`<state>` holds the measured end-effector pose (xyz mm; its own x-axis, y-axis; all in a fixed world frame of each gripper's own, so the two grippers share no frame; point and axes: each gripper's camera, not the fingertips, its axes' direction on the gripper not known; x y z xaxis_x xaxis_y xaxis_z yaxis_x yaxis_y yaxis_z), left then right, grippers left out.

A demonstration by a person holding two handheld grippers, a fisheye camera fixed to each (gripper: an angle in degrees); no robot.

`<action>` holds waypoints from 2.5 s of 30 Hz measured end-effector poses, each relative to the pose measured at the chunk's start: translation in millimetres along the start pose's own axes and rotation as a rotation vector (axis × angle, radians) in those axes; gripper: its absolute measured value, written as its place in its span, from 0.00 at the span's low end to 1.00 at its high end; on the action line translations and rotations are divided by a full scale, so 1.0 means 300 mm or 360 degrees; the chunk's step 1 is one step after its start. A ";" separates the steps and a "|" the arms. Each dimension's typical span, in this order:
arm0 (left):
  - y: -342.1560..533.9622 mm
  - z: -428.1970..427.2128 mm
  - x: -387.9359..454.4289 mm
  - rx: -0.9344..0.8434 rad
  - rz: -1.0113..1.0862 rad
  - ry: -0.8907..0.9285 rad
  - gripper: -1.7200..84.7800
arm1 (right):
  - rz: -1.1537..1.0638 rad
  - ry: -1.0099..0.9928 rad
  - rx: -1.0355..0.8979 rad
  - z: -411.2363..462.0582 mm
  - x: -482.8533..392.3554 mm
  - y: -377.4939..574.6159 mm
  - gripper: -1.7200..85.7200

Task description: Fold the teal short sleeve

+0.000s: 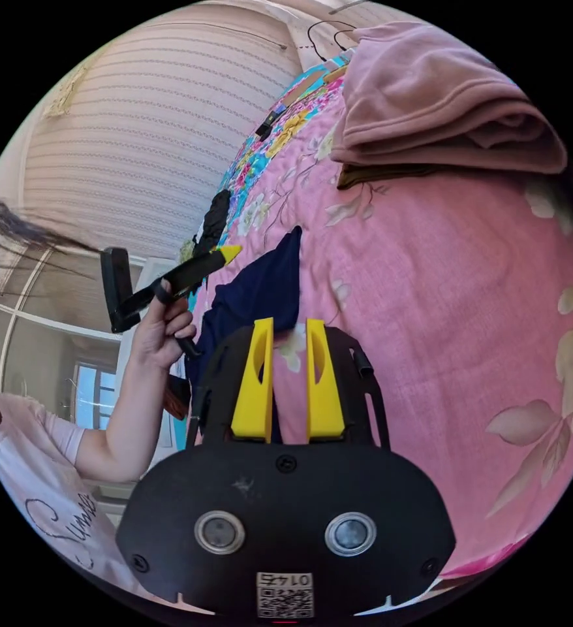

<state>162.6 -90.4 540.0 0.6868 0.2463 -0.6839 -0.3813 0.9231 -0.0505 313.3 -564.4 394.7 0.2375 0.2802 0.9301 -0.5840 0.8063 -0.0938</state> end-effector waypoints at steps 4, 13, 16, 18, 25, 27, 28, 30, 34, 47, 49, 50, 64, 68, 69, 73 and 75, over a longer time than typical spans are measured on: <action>-0.126 0.210 0.038 -0.0194 0.0037 -0.0157 0.10 | 0.0013 -0.0006 -0.0090 0.032 0.023 -0.034 0.08; 0.015 -0.031 -0.073 0.0152 -0.0107 -0.0037 0.02 | -0.0129 -0.0110 -0.0035 -0.030 -0.012 -0.059 0.03; 0.182 -0.213 -0.113 0.0256 -0.0196 0.0058 0.02 | -0.0269 -0.0254 -0.0059 -0.050 -0.098 -0.053 0.02; 0.299 -0.281 -0.144 0.0266 -0.0302 0.0067 0.02 | -0.0368 -0.0248 -0.0109 -0.041 -0.154 -0.036 0.02; 0.673 -0.279 -0.274 0.0095 -0.0665 0.0072 0.07 | -0.0583 -0.0046 -0.0607 0.144 -0.242 0.088 0.03; 0.710 -0.301 -0.289 0.0084 -0.0677 0.0045 0.08 | -0.0603 0.0000 -0.0671 0.159 -0.255 0.111 0.03; 0.730 -0.320 -0.300 0.0086 -0.0694 0.0033 0.08 | -0.0617 0.0027 -0.0710 0.168 -0.263 0.123 0.03; 0.755 -0.351 -0.313 0.0114 -0.0714 0.0039 0.08 | -0.0628 0.0055 -0.0757 0.180 -0.274 0.134 0.02; 0.838 -0.434 -0.317 0.0227 -0.0803 -0.0041 0.06 | -0.0693 0.0033 -0.0777 0.205 -0.333 0.125 0.02; 1.632 -0.907 -0.533 0.0678 -0.1791 -0.0605 0.05 | -0.1401 -0.0276 -0.1193 0.743 -0.955 0.136 0.02; 1.726 -0.942 -0.554 0.0873 -0.1844 -0.0631 0.07 | -0.1475 -0.0381 -0.1162 0.873 -1.101 0.184 0.04; 1.743 -0.946 -0.562 0.0908 -0.1861 -0.0623 0.08 | -0.1497 -0.0374 -0.1147 0.909 -1.133 0.197 0.04; 1.782 -0.920 -0.645 0.0734 -0.1708 -0.0574 0.01 | -0.1563 0.0250 -0.1218 1.403 -1.354 0.333 0.05; 1.738 -1.016 -0.578 0.0900 -0.1489 -0.0535 0.01 | -0.1361 -0.0030 -0.1014 1.200 -1.290 0.196 0.04; 1.714 -1.041 -0.546 0.0958 -0.1375 -0.0513 0.01 | -0.1287 -0.0117 -0.0946 1.118 -1.249 0.148 0.03; 1.613 -1.032 -0.451 0.0960 -0.1029 -0.0372 0.02 | -0.0971 -0.0358 -0.0807 0.879 -1.043 0.011 0.03; 1.569 -0.994 -0.426 0.0902 -0.0937 -0.0279 0.04 | -0.0918 -0.0341 -0.0775 0.816 -0.963 -0.008 0.04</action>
<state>-289.3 224.5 386.6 0.7805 -0.3238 -0.5348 0.4071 0.9124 0.0418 56.0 -774.8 213.2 0.2158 -0.3192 0.9228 0.0037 0.9453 0.3261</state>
